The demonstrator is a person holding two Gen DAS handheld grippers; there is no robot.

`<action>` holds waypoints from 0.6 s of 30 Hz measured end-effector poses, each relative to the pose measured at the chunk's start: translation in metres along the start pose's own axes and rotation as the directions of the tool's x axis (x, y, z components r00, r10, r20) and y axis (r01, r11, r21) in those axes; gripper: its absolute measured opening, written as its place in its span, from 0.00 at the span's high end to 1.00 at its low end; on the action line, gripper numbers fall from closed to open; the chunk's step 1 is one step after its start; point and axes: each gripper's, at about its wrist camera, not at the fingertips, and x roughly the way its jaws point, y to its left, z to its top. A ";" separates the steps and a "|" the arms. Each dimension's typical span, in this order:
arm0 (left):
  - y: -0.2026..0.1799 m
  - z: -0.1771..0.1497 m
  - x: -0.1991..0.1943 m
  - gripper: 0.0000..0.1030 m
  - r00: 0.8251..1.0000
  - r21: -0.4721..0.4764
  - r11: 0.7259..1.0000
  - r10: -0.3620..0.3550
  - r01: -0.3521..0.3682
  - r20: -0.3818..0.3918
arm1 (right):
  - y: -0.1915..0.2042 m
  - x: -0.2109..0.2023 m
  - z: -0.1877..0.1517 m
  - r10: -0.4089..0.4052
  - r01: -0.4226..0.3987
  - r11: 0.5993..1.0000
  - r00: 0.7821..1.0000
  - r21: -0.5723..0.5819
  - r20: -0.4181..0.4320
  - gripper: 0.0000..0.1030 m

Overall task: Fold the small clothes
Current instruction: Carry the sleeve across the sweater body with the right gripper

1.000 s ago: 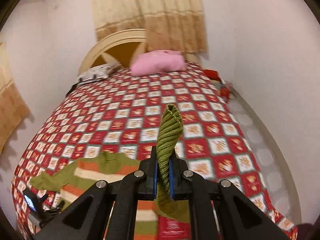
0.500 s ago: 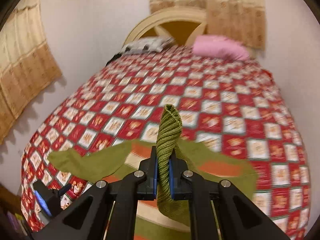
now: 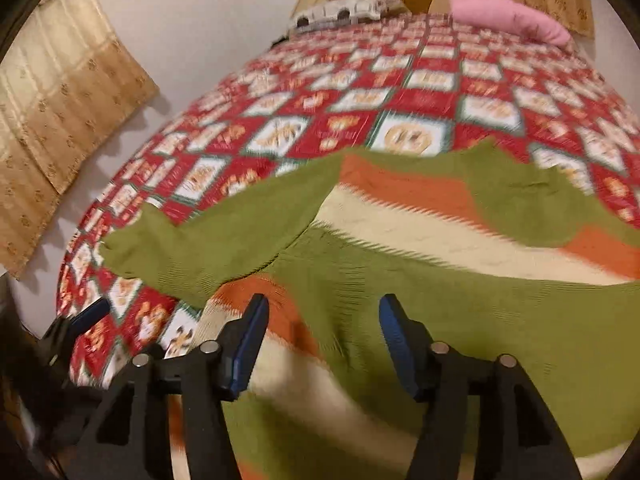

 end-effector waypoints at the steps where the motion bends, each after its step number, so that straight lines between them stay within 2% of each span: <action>1: -0.002 0.002 -0.002 0.00 1.000 -0.001 1.000 -0.007 0.007 0.004 | -0.004 -0.012 -0.002 0.002 -0.002 1.000 1.000 -0.005 0.010 0.43; 6: -0.022 0.015 -0.011 0.00 0.998 0.010 0.999 -0.048 0.048 0.026 | -0.050 -0.067 -0.023 -0.047 0.045 0.998 0.998 0.054 0.032 0.42; 9: -0.046 0.022 -0.012 0.00 0.998 0.077 0.996 -0.049 0.046 0.039 | -0.075 -0.090 -0.044 -0.095 0.092 0.993 0.995 0.070 0.032 0.42; 11: -0.060 0.028 -0.007 0.00 0.997 0.111 0.991 -0.074 0.070 0.027 | -0.091 -0.103 -0.060 -0.198 0.196 0.979 0.980 0.058 0.031 0.42; 12: -0.063 0.030 -0.003 0.05 0.995 0.110 0.989 -0.099 0.097 0.010 | -0.104 -0.113 -0.070 -0.249 0.246 0.967 0.968 0.070 0.037 0.42; 13: -0.066 0.032 0.003 0.16 0.991 0.097 0.987 -0.130 0.131 -0.015 | -0.117 -0.119 -0.078 -0.270 0.266 0.960 0.962 0.092 0.039 0.42; 15: -0.073 0.038 0.020 0.24 0.983 0.063 0.983 -0.165 0.170 -0.077 | -0.135 -0.129 -0.092 -0.298 0.291 0.948 0.954 0.128 0.036 0.42; 18: -0.082 0.040 0.037 0.26 0.975 0.028 0.980 -0.191 0.195 -0.113 | -0.152 -0.131 -0.114 -0.319 0.313 0.938 0.948 0.147 0.020 0.42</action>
